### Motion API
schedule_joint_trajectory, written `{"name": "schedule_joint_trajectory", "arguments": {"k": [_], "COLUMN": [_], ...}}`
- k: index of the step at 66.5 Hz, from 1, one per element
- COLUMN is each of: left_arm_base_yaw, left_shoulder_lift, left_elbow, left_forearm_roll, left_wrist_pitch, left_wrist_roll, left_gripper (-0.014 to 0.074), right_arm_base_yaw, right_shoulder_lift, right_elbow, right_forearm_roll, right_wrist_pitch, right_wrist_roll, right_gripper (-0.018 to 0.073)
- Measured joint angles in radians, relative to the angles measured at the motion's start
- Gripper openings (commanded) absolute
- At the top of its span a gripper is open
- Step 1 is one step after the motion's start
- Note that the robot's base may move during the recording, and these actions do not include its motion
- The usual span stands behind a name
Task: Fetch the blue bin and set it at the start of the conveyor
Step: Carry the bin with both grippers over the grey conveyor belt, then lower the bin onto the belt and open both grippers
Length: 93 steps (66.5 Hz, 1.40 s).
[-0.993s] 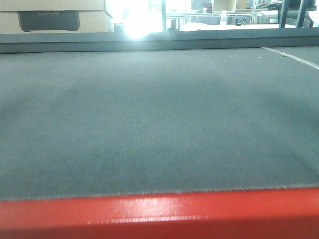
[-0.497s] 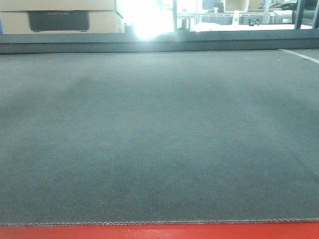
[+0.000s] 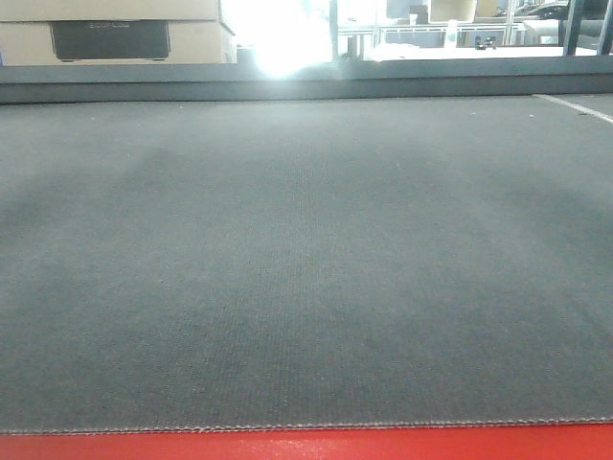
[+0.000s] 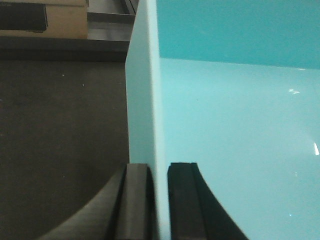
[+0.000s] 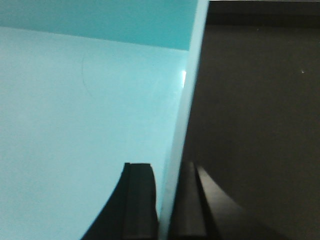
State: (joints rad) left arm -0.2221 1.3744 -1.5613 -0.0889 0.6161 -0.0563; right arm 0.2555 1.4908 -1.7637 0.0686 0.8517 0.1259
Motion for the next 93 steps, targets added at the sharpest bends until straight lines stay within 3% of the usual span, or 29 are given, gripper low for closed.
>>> {"name": "schedule_joint_trajectory", "arguments": {"k": [75,93], "left_arm_base_yaw": [0.0,0.0], "left_shoulder_lift": [0.0,0.0], "left_elbow": [0.0,0.039], "left_forearm_roll": [0.0,-0.002], "left_wrist_pitch": [0.0,0.166], "left_wrist_roll": [0.0,-0.002], "left_gripper": [-0.0111,-0.0111], "right_arm_base_yaw": [0.0,0.0], "right_shoulder_lift": [0.0,0.0], "right_elbow": [0.0,0.089], "right_forearm_roll": [0.0,0.014], "right_wrist_pitch": [-0.002,0.084], "right_wrist_roll": [0.0,0.0], "right_gripper": [-0.0153,-0.0153]}}
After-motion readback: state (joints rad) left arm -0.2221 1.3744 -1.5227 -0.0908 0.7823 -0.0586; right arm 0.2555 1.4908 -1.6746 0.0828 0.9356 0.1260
